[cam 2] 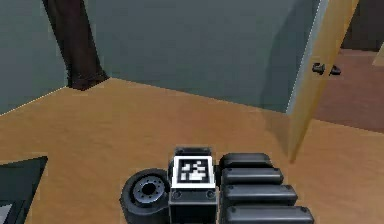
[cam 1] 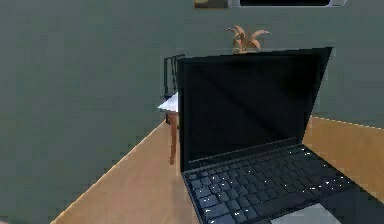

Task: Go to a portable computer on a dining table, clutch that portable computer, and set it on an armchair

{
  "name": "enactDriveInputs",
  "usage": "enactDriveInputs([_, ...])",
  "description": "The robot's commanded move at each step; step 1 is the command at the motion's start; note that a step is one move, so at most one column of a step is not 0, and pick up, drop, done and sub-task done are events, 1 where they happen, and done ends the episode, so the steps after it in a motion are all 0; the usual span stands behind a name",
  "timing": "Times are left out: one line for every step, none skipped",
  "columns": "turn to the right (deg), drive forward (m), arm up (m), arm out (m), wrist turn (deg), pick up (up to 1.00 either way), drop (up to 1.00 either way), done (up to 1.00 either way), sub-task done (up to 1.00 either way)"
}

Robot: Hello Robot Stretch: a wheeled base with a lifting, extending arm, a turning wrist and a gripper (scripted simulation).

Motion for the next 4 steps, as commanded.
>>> enactDriveInputs([45.0, 0.00, 0.00, 0.00, 0.0, 0.00, 0.00, 0.00, 0.00])
enactDriveInputs([3.0, 0.00, 0.00, 0.00, 0.0, 0.00, 0.00, 0.00, 0.00])
enactDriveInputs([-45.0, 0.00, 0.00, 0.00, 0.0, 0.00, 0.00, 0.00, 0.00])
enactDriveInputs([-45.0, 0.00, 0.00, 0.00, 0.0, 0.00, 0.00, 0.00, 0.00])
